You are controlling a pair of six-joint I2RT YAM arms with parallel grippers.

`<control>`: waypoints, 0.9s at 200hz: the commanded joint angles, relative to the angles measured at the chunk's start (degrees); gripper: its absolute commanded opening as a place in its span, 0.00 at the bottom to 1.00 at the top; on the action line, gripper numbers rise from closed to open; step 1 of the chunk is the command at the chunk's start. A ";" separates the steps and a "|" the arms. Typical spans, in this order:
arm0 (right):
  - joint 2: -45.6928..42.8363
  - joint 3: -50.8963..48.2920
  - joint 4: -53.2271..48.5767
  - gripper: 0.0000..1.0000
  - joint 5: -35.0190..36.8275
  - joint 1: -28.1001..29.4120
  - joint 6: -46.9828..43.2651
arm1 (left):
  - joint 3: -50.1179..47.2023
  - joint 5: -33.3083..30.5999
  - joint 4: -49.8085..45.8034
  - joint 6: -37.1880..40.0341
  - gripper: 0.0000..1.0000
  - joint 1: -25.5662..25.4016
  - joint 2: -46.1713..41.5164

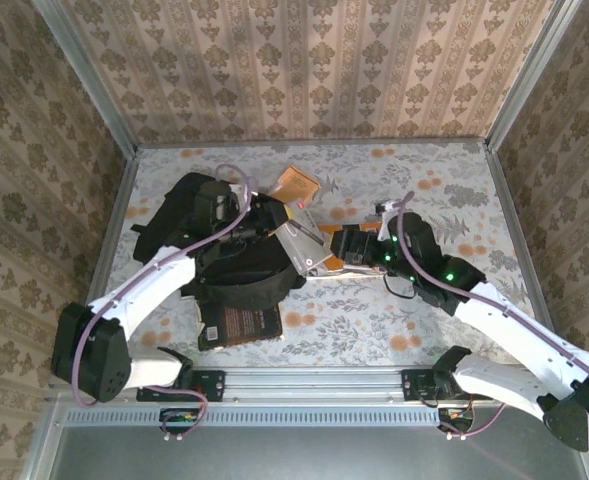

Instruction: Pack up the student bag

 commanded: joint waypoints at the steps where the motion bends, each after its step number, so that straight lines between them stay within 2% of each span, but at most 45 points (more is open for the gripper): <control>1: -0.45 -1.83 3.22 1.00 -0.61 -0.61 16.00 | -2.40 -3.14 9.18 -8.81 0.28 0.58 -3.52; 13: 0.30 -2.71 7.43 1.00 -3.40 -0.38 21.67 | -3.86 -4.22 11.45 -11.27 0.27 0.58 -4.73; 33: 2.73 -2.19 11.76 1.00 -5.53 1.20 25.69 | -6.43 -6.79 15.19 -15.39 0.27 0.58 -6.94; 81: 7.07 -6.56 30.19 1.00 -6.40 3.80 36.86 | -11.89 -13.16 21.75 -23.01 0.27 0.62 -11.48; 107: 11.80 -7.40 38.41 1.00 -7.91 3.94 42.95 | -13.84 -14.60 25.70 -26.10 0.25 0.56 -12.75; 160: 17.39 -6.18 49.65 0.98 -8.28 4.46 46.90 | -15.14 -15.63 26.27 -27.73 0.20 -0.30 -14.16; 180: 18.41 -6.28 53.00 0.90 -7.32 4.81 47.67 | -15.26 -15.39 26.20 -27.91 0.19 -0.46 -14.17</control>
